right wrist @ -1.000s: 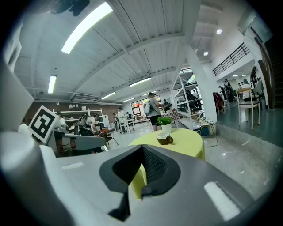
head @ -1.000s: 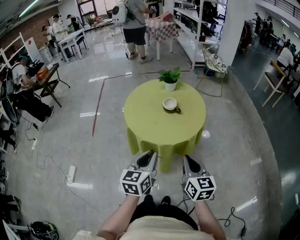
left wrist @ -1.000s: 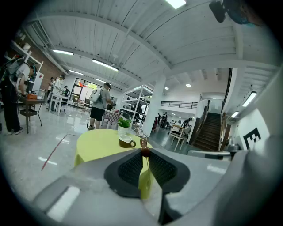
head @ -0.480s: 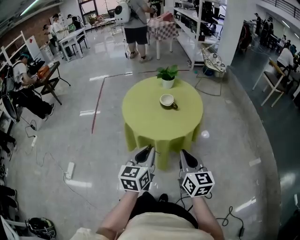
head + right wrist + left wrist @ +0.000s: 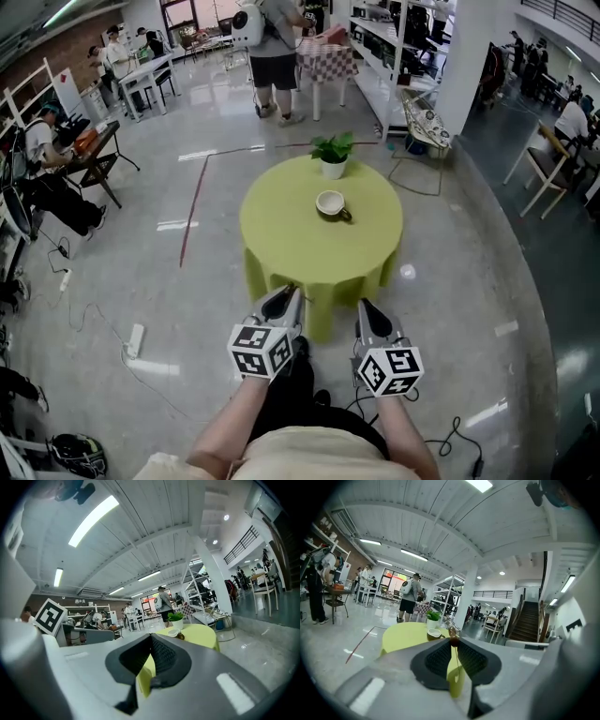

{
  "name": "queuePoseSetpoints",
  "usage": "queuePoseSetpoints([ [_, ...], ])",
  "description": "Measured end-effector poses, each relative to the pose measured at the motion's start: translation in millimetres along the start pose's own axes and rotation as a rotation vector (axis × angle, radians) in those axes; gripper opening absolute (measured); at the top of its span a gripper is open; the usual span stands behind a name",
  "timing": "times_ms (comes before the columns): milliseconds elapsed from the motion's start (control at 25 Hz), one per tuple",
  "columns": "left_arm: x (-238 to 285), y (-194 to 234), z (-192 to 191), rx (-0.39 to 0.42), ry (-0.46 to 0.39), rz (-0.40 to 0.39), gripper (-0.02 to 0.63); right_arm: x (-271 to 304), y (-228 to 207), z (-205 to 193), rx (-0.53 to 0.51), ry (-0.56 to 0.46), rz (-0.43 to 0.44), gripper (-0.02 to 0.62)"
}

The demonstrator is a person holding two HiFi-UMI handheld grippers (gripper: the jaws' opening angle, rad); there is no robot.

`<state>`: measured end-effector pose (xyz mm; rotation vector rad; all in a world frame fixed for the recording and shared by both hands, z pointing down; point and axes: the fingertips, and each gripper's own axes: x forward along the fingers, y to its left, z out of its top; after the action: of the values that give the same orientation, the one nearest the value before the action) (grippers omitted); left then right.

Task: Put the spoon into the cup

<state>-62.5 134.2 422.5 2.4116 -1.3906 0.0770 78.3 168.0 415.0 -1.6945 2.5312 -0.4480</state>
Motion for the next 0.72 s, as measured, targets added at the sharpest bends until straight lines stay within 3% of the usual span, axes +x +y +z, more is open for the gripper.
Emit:
queuePoseSetpoints([
  [720, 106, 48, 18, -0.018, 0.043, -0.053, 0.043, 86, -57, 4, 0.017, 0.036, -0.098, 0.0],
])
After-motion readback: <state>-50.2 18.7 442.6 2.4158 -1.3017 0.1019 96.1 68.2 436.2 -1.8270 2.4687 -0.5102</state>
